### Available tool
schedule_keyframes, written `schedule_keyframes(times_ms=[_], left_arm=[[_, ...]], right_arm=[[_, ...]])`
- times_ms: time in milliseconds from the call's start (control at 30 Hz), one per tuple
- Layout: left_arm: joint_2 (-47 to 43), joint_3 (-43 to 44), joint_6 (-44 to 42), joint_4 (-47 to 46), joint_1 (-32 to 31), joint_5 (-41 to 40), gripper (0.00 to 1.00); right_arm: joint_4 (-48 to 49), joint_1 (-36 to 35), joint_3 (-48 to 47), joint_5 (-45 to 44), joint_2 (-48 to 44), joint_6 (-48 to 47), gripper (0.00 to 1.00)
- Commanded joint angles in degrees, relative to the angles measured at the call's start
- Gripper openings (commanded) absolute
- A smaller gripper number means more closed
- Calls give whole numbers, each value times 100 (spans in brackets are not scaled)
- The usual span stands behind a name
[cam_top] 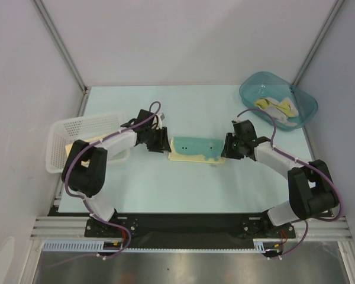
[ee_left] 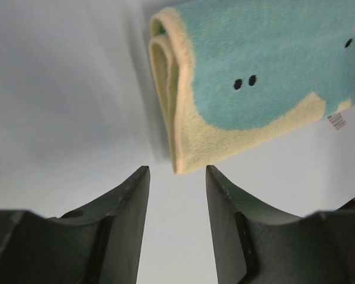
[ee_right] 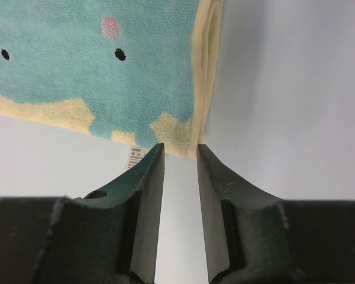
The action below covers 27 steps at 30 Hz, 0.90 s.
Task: Fold and stack the towels
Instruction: Fold the towel
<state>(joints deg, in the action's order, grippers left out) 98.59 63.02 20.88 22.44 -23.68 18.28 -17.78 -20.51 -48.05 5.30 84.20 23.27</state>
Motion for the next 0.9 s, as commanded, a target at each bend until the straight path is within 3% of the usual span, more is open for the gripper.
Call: schedule_keyframes(times_ms=[0,267,533,733,867], left_arm=[[-77,-273,267,-406,57,377,49],[91,-414,337,-732,57,632,48],[240,-449,355,-758,39,659,39],[328,-458,373,-741,-14,650,27],[389,-501,399,-697,-49,571,8]], right_arm=[[98,4,76,-29,-53,564,34],[600,91,349,-47,245,644,35],[873,179,551,-3,386,627,25],[943,179,613,24,377,574,9],[908,179,665,-3,386,539,2]])
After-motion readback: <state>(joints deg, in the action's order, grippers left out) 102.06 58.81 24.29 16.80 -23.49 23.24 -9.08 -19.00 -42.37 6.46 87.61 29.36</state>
